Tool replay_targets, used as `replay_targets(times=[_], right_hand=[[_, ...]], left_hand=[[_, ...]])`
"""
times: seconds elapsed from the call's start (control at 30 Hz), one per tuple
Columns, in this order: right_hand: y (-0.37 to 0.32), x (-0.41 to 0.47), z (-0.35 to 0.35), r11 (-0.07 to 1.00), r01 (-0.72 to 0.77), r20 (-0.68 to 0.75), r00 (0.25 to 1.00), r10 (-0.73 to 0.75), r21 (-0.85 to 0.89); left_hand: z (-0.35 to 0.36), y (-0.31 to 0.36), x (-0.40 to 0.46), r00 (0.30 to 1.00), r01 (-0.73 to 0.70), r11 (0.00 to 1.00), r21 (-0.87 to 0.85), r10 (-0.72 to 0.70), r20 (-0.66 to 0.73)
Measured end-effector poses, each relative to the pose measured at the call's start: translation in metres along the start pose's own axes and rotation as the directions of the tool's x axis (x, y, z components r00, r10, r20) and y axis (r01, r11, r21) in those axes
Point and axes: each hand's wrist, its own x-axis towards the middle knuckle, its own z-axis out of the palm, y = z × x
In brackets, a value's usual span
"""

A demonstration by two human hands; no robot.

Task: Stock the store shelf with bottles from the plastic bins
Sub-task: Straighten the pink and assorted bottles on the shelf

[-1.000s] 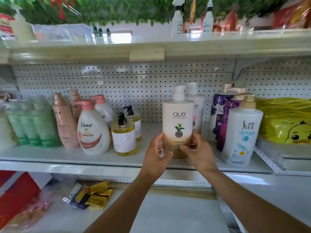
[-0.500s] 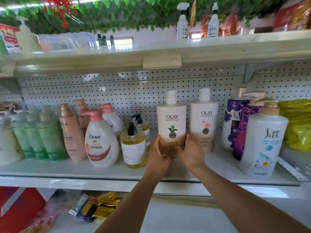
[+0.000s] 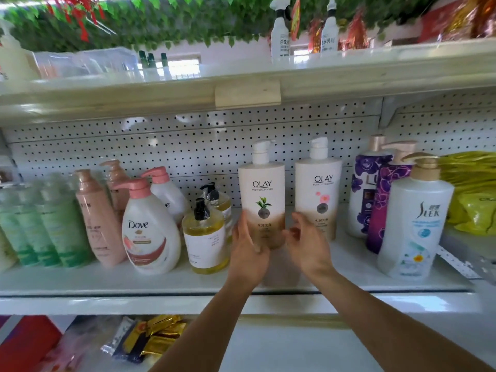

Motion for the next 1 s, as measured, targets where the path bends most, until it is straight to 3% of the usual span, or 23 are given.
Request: replay_targets(times=[0.13,0.23,0.33,0.43,0.53,0.7,1.0], right_hand=[[0.017,0.005,-0.026,0.976,0.028,-0.295,0.955,0.038,0.217],[0.019,0.028,-0.04,0.962,-0.042,-0.335,0.933,0.135,0.27],[0.015,0.05,-0.044,0.899,-0.151,-0.114,0.97,0.215,0.412],[0.02,0.06,-0.042,0.868,-0.166,-0.009,0.981,0.193,0.467],[0.026,0.064,-0.038,0.852,-0.183,0.019,0.98,0.2,0.491],[0.035,0.068,-0.037,0.877,-0.205,0.022,0.976,0.217,0.434],[0.031,0.044,-0.038,0.875,-0.183,0.015,0.98,0.197,0.448]], left_hand=[[-0.004,0.028,-0.001,0.939,-0.281,0.953,0.116,0.298,-0.172],[-0.018,0.055,0.021,0.867,-0.398,0.9,0.177,0.433,-0.246],[-0.036,0.076,0.053,0.894,-0.338,0.911,0.235,0.389,-0.224],[-0.051,0.087,0.076,0.973,-0.2,0.959,0.201,0.218,-0.075],[-0.058,0.088,0.087,0.984,-0.181,0.968,0.172,0.178,0.033],[-0.062,0.086,0.089,0.977,-0.21,0.929,0.305,0.213,0.022],[-0.061,0.087,0.087,0.975,-0.215,0.923,0.319,0.22,0.019]])
